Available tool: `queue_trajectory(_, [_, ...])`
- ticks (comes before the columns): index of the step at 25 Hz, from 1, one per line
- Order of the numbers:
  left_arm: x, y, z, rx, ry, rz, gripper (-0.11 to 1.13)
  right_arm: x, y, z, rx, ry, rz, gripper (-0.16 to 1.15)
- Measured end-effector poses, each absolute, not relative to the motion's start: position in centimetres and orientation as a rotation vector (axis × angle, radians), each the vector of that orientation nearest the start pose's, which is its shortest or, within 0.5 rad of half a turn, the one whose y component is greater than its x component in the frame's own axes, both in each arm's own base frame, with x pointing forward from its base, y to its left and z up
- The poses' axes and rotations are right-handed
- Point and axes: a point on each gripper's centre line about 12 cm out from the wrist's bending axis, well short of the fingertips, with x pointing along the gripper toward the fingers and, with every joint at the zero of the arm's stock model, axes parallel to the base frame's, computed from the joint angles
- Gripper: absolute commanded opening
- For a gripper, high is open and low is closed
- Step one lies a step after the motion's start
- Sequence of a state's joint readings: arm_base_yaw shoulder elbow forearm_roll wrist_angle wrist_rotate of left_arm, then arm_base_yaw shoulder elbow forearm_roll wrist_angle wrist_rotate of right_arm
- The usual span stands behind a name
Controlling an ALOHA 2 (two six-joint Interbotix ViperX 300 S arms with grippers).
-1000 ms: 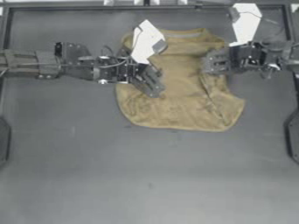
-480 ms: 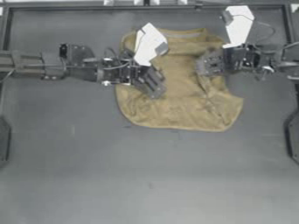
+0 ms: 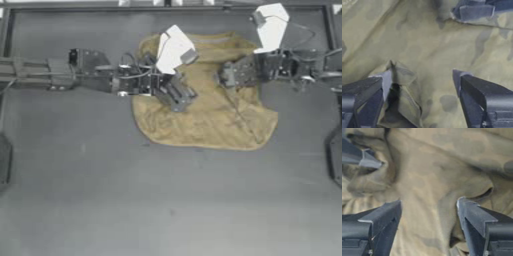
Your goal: Fold shirt
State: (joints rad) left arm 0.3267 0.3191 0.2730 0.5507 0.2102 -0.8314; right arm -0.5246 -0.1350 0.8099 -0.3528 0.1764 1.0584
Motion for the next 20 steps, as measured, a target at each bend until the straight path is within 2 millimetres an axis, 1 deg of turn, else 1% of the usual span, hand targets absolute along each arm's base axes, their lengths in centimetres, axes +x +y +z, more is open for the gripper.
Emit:
queue_trajectory(4, [45.2,16.9,16.5,-0.311,0.691,0.521,1.0,27.7,-17.3,17.4,0.821,0.579,-0.836,0.94])
queue_trajectory(7, [45.2,17.1,18.0,-0.276,0.693,0.534,1.0,27.4,-17.2,18.3,0.804,0.566,-0.836,0.94])
queue_trajectory(10, [44.4,17.3,18.8,-0.243,0.737,0.564,1.0,27.1,-17.1,19.1,0.793,0.551,-0.835,0.94])
queue_trajectory(13, [42.8,17.2,19.1,-0.247,0.797,0.609,1.0,26.8,-16.6,19.6,0.784,0.543,-0.826,0.94])
queue_trajectory(16, [41.0,16.6,19.4,-0.256,0.827,0.624,1.0,26.5,-16.0,20.0,0.775,0.536,-0.813,0.94])
queue_trajectory(20, [38.9,15.7,18.7,-0.308,0.861,0.632,1.0,26.1,-15.2,20.7,0.765,0.528,-0.796,0.94])
